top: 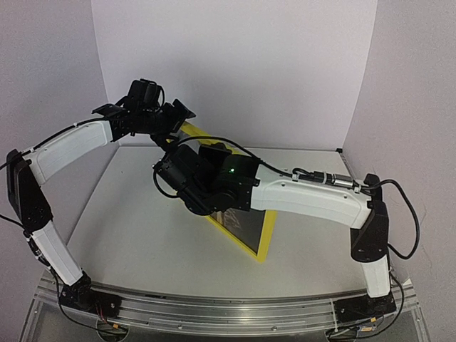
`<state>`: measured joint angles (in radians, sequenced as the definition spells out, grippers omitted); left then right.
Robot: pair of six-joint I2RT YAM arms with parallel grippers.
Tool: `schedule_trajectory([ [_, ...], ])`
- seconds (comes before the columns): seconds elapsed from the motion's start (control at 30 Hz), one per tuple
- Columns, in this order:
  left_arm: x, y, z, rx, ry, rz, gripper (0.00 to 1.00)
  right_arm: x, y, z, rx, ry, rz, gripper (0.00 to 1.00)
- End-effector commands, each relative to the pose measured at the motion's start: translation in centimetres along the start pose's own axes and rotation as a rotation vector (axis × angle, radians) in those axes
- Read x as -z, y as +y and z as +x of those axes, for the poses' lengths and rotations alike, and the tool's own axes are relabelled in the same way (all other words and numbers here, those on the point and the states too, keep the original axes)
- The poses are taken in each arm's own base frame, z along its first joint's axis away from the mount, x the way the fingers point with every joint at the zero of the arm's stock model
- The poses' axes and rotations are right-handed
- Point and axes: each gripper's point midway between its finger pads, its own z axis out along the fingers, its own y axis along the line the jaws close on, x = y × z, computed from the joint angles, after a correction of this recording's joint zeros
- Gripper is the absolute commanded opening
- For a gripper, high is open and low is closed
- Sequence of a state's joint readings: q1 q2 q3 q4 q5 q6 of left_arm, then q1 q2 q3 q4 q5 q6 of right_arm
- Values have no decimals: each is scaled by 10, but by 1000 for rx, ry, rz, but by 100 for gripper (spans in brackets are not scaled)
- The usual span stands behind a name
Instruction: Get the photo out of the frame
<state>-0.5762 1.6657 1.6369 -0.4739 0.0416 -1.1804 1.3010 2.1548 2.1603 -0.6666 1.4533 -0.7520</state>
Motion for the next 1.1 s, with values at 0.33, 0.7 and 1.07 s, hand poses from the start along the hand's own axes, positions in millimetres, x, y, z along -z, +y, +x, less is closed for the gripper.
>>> schedule_trajectory([
  [0.33, 24, -6, -13, 21, -84, 29, 65, 69, -9, -58, -261, -276, -172, 52],
  [0.7, 26, 7, -11, 5, -86, -6, 53, 134, -54, -75, -711, -585, -642, 87],
  [1.07, 51, 41, -7, -16, -127, -56, 47, 126, -80, -34, -1201, -507, -1416, 90],
])
